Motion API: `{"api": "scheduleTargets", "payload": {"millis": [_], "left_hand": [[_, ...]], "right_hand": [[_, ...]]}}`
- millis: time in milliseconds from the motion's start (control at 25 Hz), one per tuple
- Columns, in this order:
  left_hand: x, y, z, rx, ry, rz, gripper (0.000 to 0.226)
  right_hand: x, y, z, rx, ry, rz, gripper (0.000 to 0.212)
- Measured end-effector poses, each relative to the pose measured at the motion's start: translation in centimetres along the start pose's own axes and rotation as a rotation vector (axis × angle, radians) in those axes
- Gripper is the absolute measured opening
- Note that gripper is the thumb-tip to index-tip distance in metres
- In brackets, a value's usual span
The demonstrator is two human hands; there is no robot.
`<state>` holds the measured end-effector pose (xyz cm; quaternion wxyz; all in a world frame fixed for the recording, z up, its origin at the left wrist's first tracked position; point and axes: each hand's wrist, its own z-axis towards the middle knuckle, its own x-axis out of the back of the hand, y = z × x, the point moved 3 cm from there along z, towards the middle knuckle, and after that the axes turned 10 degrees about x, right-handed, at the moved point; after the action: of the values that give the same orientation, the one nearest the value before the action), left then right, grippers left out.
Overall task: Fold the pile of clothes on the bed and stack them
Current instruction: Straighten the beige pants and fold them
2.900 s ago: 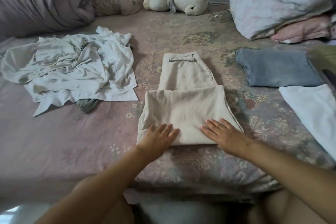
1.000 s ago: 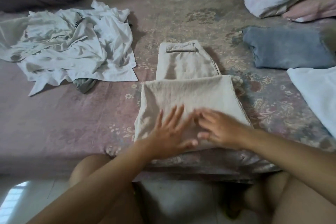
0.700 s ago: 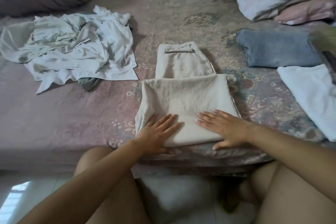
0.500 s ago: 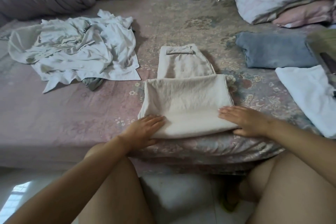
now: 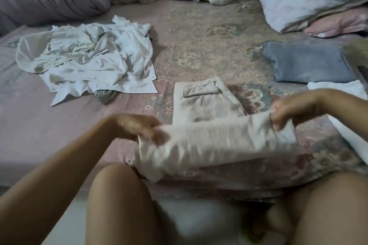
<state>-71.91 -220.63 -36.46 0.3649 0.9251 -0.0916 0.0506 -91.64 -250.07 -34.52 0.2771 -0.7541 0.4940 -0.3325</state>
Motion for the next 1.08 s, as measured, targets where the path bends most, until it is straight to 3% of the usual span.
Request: {"api": "scheduleTargets", "payload": {"millis": [40,160,200,280,320,480,560,640,760,960,1080], "left_hand": [[1.9,0.7,-0.1,-0.060,0.076,-0.149,0.048],[7.5,1.0,1.8,-0.250,0.452,-0.714,0.042],[8.4,0.3,3.3,-0.254,0.525,-0.876,0.054],[7.7,-1.5,7.0,-0.199,0.552,-1.058,0.074],[7.1,-2.3,8.9,-0.151,0.574,-1.093,0.072],[7.3,-3.1,12.2,0.240,1.018,-0.747,0.064],[7.4,-2.2,12.2,0.156,1.145,-0.784,0.051],[6.7,-1.8,12.3,0.021,1.123,-0.896,0.046],[5.3,-2.9,12.5,0.116,1.113,-0.778,0.043],[4.7,-4.1,10.2,0.189,1.241,-0.501,0.068],[1.9,-3.4,9.0,0.154,1.183,-0.530,0.048]], "right_hand": [[1.5,-1.5,0.4,0.053,0.066,0.083,0.021],[7.2,-3.6,4.8,0.252,0.479,0.381,0.016],[8.2,-3.2,6.8,0.276,0.566,0.469,0.026],[7.5,-0.6,10.7,0.193,0.599,0.499,0.049],[6.6,1.2,12.4,0.142,0.615,0.462,0.053],[4.9,3.5,13.9,0.141,0.949,0.349,0.028],[5.0,3.3,13.1,0.255,1.012,0.369,0.018],[4.9,3.7,12.7,0.280,1.033,0.341,0.023],[3.8,5.0,12.6,0.115,1.022,0.280,0.041],[2.9,5.9,11.4,0.058,1.079,0.400,0.057],[1.1,6.4,9.0,0.070,1.174,0.326,0.045]]}}
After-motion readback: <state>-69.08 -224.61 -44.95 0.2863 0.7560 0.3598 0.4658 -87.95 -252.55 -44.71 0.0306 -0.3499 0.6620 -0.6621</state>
